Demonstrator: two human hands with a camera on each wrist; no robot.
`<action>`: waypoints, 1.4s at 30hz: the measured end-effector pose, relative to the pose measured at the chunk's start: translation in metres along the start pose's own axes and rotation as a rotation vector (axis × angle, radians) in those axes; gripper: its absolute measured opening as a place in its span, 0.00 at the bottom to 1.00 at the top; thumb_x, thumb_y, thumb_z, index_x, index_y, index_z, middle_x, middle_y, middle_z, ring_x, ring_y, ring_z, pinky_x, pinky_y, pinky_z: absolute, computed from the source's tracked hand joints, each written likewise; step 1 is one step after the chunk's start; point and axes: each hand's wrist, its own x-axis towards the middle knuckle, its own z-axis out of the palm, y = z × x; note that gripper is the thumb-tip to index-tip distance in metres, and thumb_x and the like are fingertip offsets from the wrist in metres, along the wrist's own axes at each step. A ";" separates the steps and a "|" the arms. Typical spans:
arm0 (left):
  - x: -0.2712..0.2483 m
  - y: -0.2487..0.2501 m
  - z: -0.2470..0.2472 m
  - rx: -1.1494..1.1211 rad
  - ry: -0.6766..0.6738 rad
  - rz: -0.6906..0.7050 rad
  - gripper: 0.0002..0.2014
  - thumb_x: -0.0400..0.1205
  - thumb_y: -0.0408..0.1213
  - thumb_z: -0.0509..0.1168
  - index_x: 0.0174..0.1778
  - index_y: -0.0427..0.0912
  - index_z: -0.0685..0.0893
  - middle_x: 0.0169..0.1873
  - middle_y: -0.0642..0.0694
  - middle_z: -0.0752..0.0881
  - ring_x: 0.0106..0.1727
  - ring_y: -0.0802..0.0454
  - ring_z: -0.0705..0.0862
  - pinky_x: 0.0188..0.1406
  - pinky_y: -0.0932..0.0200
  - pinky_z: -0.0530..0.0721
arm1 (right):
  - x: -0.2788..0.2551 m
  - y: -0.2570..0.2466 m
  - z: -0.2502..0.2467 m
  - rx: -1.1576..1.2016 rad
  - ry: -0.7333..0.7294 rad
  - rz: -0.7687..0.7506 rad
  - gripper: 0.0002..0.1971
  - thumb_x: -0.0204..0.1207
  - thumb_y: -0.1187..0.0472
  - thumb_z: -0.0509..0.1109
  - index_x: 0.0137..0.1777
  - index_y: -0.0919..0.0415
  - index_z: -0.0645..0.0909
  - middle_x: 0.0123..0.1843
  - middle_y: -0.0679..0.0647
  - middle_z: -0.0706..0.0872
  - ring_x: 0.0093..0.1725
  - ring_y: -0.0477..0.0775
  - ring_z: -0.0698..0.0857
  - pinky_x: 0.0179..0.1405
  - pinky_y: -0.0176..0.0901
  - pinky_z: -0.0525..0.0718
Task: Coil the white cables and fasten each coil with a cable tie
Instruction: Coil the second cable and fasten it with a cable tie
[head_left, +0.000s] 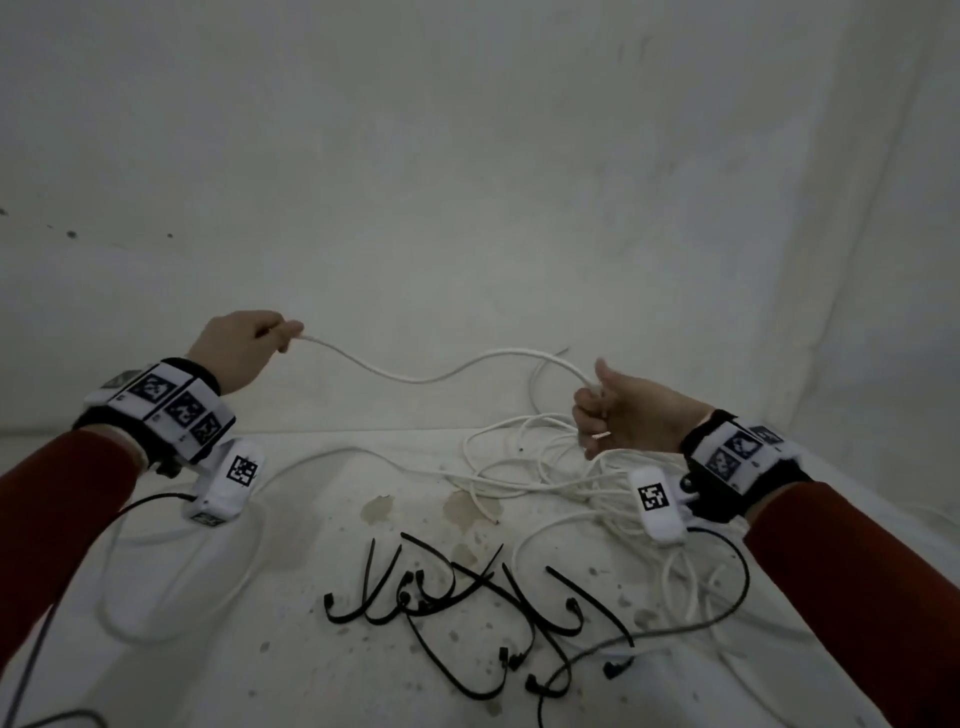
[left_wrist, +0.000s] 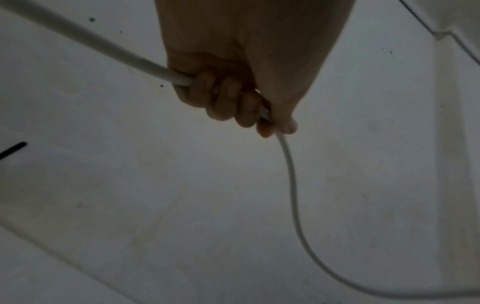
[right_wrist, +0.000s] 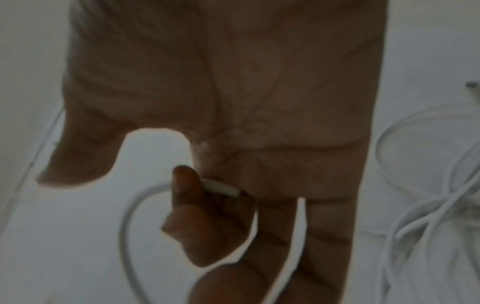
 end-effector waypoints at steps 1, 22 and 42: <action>0.003 0.001 0.001 0.014 0.021 -0.003 0.21 0.86 0.48 0.55 0.33 0.37 0.79 0.34 0.34 0.82 0.35 0.39 0.78 0.35 0.52 0.68 | -0.004 -0.002 0.004 0.071 -0.056 -0.062 0.29 0.65 0.33 0.74 0.29 0.56 0.67 0.27 0.55 0.69 0.31 0.58 0.78 0.41 0.49 0.83; -0.046 0.052 0.031 0.026 -0.243 0.538 0.12 0.86 0.42 0.56 0.41 0.65 0.75 0.32 0.53 0.80 0.34 0.55 0.78 0.36 0.63 0.75 | -0.027 -0.057 0.093 0.458 0.406 -0.968 0.07 0.83 0.72 0.58 0.47 0.66 0.77 0.50 0.62 0.90 0.48 0.58 0.91 0.52 0.46 0.89; -0.067 0.085 -0.034 -0.101 -0.043 0.912 0.19 0.84 0.62 0.44 0.51 0.60 0.78 0.33 0.60 0.80 0.38 0.66 0.78 0.38 0.77 0.72 | -0.002 -0.015 0.117 -1.670 0.219 -0.533 0.06 0.83 0.63 0.56 0.50 0.53 0.61 0.54 0.58 0.88 0.45 0.62 0.86 0.42 0.55 0.81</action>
